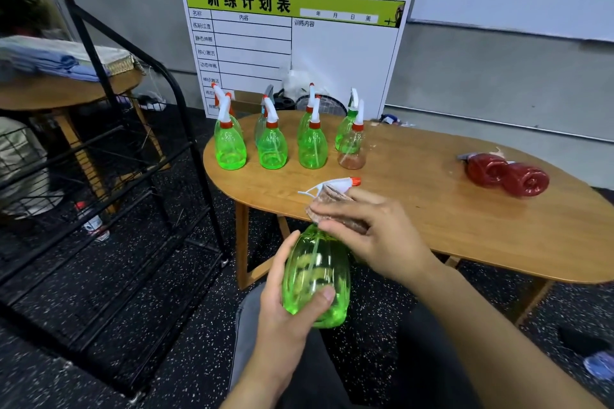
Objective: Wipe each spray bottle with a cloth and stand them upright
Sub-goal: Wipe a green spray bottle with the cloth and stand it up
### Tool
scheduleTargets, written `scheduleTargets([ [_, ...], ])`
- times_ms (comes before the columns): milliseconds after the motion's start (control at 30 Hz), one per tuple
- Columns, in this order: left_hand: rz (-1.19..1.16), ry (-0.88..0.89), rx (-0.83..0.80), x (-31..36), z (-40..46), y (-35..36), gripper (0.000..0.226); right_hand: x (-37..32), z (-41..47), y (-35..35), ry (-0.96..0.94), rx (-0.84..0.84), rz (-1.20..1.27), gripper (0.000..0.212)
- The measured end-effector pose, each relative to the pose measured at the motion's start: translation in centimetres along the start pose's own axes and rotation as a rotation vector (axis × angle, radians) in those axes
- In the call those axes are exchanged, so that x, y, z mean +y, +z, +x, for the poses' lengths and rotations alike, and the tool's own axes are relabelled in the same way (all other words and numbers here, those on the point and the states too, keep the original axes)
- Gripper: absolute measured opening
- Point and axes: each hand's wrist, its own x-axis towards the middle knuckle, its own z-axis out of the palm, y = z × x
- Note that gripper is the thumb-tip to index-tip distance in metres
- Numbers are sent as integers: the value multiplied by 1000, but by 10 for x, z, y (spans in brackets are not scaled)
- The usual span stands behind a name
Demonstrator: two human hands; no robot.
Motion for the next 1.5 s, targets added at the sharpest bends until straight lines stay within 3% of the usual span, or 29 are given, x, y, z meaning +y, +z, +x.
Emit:
scheduleTargets([
  [167, -5, -2, -18, -1, 0, 1, 94, 2, 5, -11, 187, 190, -40, 42],
  [333, 26, 5, 13, 0, 1, 0, 92, -4, 0, -10, 26, -85, 146, 34],
  [500, 29, 6, -7, -1, 1, 1, 94, 3, 5, -16, 138, 177, -7, 37],
  [633, 45, 11, 12, 0, 1, 1, 91, -4, -2, -10, 24, -67, 126, 34],
  [800, 46, 8, 2, 0, -1, 3, 92, -2, 3, -16, 173, 152, -5, 42],
  [967, 41, 14, 18, 1, 0, 3, 92, -6, -5, -8, 50, -53, 166, 32],
  [1167, 13, 13, 13, 2, 0, 3, 93, 9, 3, -11, 195, 290, -26, 43],
  [1500, -17, 5, 58, 3, 3, -1, 94, 22, -40, -12, 134, 145, -163, 36],
])
